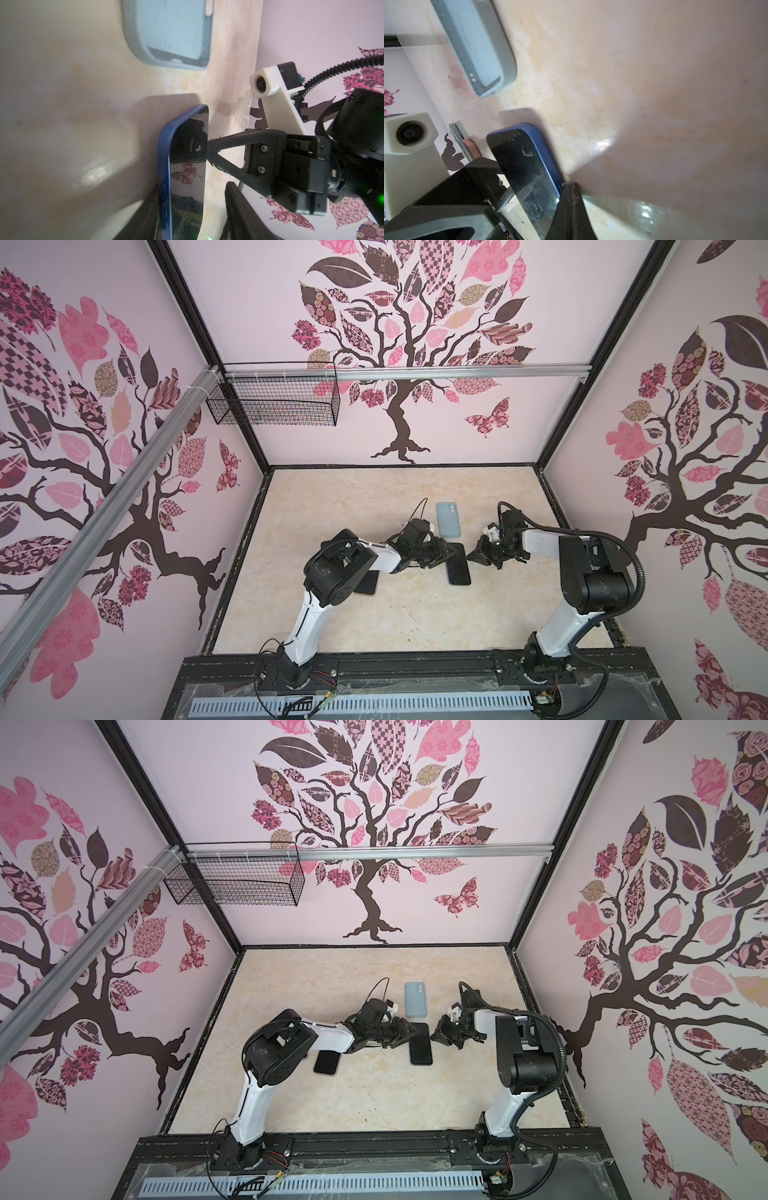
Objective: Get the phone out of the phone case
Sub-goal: 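Set the blue phone face down on the table and open the left gripper, then draw the left gripper back while the right gripper moves over the blue phone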
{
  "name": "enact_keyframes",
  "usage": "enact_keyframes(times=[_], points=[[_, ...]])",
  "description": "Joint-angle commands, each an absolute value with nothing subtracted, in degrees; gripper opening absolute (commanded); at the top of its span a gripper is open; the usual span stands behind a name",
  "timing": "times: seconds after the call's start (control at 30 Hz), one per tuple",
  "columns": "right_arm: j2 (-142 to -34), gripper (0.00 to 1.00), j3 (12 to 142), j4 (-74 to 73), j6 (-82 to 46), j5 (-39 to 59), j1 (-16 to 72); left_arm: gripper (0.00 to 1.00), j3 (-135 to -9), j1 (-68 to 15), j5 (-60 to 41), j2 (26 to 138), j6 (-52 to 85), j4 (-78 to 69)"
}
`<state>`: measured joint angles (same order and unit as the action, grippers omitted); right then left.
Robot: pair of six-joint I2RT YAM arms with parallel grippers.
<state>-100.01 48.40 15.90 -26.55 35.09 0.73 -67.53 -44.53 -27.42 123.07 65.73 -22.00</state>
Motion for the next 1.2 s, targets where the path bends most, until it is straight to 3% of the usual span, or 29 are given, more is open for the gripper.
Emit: enact_keyframes(times=[0.0, 0.37, 0.67, 0.9, 1.17], points=[[-100.5, 0.00, 48.2, 19.9, -25.7, 27.7, 0.9, 0.57, -68.7, -44.4, -23.3, 121.7, 62.6, -12.5], [-99.5, 0.00, 48.2, 21.1, -25.4, 24.7, 0.8, 0.70, -71.0, -44.3, -15.3, 113.5, 53.7, 4.5], [-90.1, 0.01, 52.2, 26.9, -25.3, 16.3, 2.3, 0.77, -69.8, -44.4, -5.7, 95.3, 37.6, 17.2], [-83.6, 0.05, 57.1, 31.5, -27.0, 7.6, 10.5, 0.77, -59.5, -42.4, 4.5, 76.9, 28.9, 26.0], [-86.9, 0.13, 65.6, 33.7, -32.4, -0.7, 29.4, 0.78, -47.1, -32.0, 12.1, 60.9, 32.7, 37.0]])
